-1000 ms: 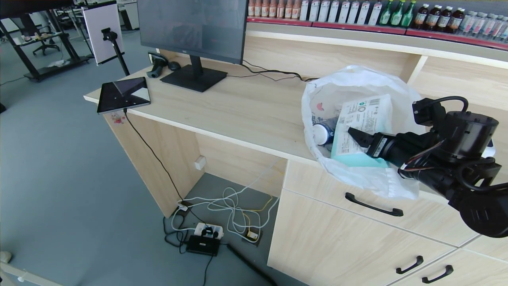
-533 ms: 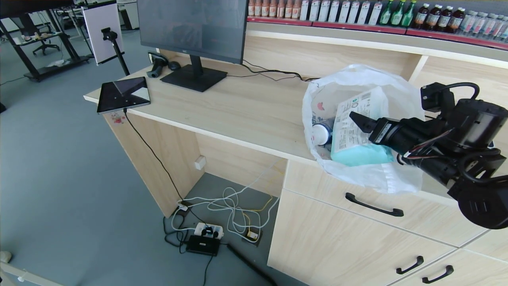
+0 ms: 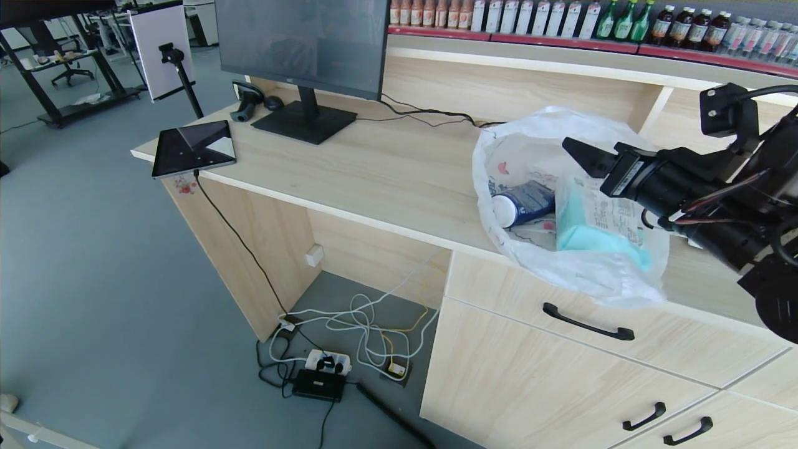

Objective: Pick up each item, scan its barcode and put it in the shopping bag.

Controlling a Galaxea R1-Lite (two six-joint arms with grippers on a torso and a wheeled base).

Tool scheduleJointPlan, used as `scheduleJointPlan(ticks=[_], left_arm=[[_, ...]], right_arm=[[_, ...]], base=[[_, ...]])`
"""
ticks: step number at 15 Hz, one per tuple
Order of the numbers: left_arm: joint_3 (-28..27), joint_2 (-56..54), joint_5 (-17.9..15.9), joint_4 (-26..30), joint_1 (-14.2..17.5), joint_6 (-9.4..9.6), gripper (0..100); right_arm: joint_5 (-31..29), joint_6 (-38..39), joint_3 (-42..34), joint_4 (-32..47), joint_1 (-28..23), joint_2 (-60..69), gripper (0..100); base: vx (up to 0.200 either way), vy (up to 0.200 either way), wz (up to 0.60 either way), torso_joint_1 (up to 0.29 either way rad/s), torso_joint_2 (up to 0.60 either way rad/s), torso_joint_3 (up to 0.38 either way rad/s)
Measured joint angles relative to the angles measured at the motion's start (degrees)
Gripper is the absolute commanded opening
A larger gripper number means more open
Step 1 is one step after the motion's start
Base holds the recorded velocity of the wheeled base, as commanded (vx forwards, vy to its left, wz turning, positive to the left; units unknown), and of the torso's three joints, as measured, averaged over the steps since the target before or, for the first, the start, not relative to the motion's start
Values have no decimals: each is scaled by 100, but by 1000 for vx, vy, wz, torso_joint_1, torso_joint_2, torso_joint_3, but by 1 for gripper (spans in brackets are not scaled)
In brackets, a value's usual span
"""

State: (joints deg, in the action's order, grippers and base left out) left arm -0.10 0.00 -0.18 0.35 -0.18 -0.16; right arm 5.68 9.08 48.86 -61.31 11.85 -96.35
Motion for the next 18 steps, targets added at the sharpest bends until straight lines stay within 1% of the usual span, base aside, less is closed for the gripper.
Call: scheduleJointPlan(ticks=[4, 7, 11, 13, 15, 17, 18], left_arm=[[0, 0, 2, -2, 0, 2, 0], [0, 0, 2, -2, 0, 9, 0], [0, 0, 0, -2, 0, 11, 0], [0, 0, 2, -2, 0, 11, 0], [0, 0, 0, -2, 0, 5, 0], [0, 0, 0, 0, 0, 2, 0], [0, 0, 0, 0, 2, 2, 0]], right_arm=[[85, -94, -116, 13, 0, 606, 100], [195, -187, -669, 18, 7, 1204, 100], [268, -446, -2138, 20, 41, 2149, 100], [422, -613, -3123, 38, 110, 2761, 100], [551, -767, -3917, 154, 154, 3429, 100], [597, -903, -4475, 589, 179, 4147, 100], [608, -941, -4625, 972, 187, 4498, 100]], base=[[0, 0, 0, 0, 0, 0], [0, 0, 0, 0, 0, 0], [0, 0, 0, 0, 0, 0], [0, 0, 0, 0, 0, 0], [0, 0, 0, 0, 0, 0], [0, 0, 0, 0, 0, 0], [0, 0, 0, 0, 0, 0]])
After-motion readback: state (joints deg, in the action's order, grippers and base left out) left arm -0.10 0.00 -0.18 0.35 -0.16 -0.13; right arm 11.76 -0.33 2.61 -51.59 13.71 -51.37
